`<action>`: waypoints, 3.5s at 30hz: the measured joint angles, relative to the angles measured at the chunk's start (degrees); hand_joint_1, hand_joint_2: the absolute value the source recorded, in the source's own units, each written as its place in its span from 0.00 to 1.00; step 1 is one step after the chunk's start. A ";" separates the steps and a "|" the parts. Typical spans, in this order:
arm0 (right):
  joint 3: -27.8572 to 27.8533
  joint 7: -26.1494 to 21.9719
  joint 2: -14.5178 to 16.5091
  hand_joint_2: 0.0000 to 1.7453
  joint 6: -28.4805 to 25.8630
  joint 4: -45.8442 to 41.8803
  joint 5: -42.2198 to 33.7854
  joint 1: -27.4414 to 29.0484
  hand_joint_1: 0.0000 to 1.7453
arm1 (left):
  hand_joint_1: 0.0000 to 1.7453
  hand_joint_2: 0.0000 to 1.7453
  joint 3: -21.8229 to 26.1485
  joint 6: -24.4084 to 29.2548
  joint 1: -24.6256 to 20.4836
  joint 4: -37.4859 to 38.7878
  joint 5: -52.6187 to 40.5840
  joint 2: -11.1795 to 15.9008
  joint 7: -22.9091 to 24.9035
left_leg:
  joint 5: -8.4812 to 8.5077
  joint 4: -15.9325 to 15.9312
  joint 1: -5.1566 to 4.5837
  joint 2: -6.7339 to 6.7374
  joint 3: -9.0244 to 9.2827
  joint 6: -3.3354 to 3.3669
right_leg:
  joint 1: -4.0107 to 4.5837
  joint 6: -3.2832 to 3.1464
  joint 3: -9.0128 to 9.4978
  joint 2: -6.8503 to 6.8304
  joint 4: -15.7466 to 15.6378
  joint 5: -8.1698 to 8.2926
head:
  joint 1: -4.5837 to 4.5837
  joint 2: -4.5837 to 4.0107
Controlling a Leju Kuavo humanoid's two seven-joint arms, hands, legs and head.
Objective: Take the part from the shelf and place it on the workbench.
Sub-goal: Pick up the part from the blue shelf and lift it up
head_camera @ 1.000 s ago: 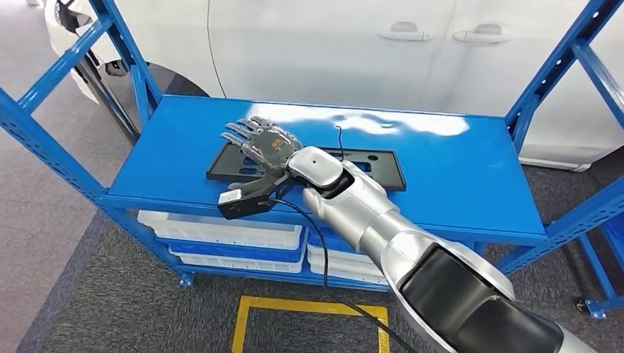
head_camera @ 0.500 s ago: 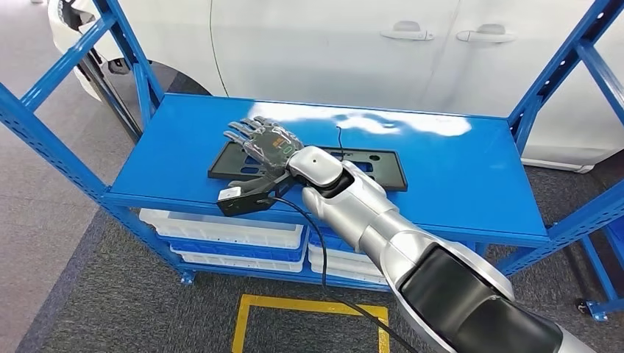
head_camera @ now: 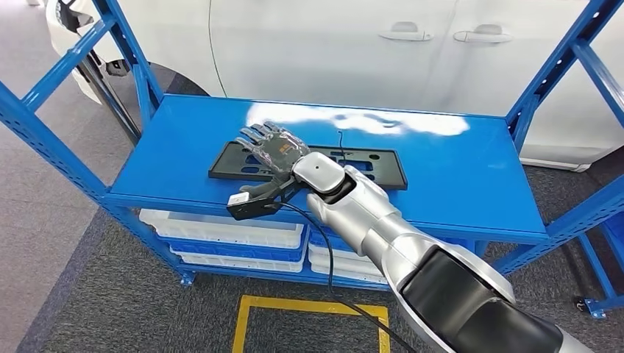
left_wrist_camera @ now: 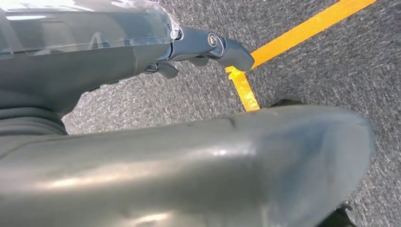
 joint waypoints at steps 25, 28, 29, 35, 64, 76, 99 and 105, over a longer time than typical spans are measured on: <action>0.18 0.49 -6.85 0.00 -2.24 5.32 0.69 3.09 0.00 | 0.00 0.00 0.26 0.01 0.53 0.00 0.22 0.22 -0.61 | 0.52 -0.92 0.25 -0.23 0.47 1.41 | -0.71 1.51 -6.60 0.23 13.88 -5.25 | 0.01 0.00; 0.02 0.49 -7.52 0.00 -2.82 5.50 0.54 3.11 0.00 | 0.00 0.00 0.27 0.01 0.50 0.00 0.33 0.22 -0.66 | 0.09 -0.21 0.11 -0.26 0.32 0.77 | -0.73 1.15 -1.23 0.05 2.72 -0.35 | 0.01 0.00; -0.08 0.49 -7.65 0.00 -3.02 5.52 0.53 3.13 0.00 | 0.00 0.00 0.28 0.01 0.48 0.00 0.38 0.22 -0.69 | -0.04 -0.01 0.02 -0.23 0.22 0.50 | -0.64 0.90 -0.34 0.02 0.76 0.14 | 0.01 0.00; -0.61 0.49 -8.37 0.00 -3.24 5.63 0.58 3.23 0.00 | 0.00 0.00 0.33 -0.02 0.51 0.00 0.48 0.25 -0.77 | -3.10 4.39 0.20 -0.20 -1.70 -1.26 | -0.72 -1.02 0.05 -0.04 -0.43 0.53 | 0.00 0.00; -6.06 0.20 -11.63 1.00 -4.31 5.30 4.51 3.41 0.00 | 0.00 0.00 0.85 0.25 0.56 0.00 1.02 0.54 -2.31 | -1.34 1.01 0.03 -0.41 0.10 -0.68 | -0.76 -0.33 -0.44 0.08 0.09 0.40 | 0.00 0.00; -6.17 -0.03 -11.76 1.00 -4.32 4.50 5.75 3.35 1.00 | 0.00 0.00 0.85 0.45 0.48 0.00 1.26 0.64 -2.51 | -0.51 0.11 -0.20 -0.46 0.45 0.03 | -0.44 -0.26 -0.16 0.24 -0.13 0.53 | -0.01 0.00; -6.55 -1.38 -12.91 1.00 -3.43 2.92 6.32 1.04 1.00 | 0.00 0.00 0.85 0.45 0.36 0.00 1.36 0.55 -3.17 | -7.97 14.91 0.37 -0.52 -6.02 -1.73 | -0.92 -0.96 0.03 -0.11 -0.24 0.56 | -0.01 0.00; -7.30 -3.40 -13.20 1.00 -3.19 2.58 3.76 0.98 1.00 | 0.00 0.00 0.85 0.46 0.33 0.00 1.46 0.55 -3.31 | -1.13 1.94 0.14 -0.49 0.41 -0.71 | -0.73 -0.41 0.17 0.11 -0.14 0.55 | -0.01 0.00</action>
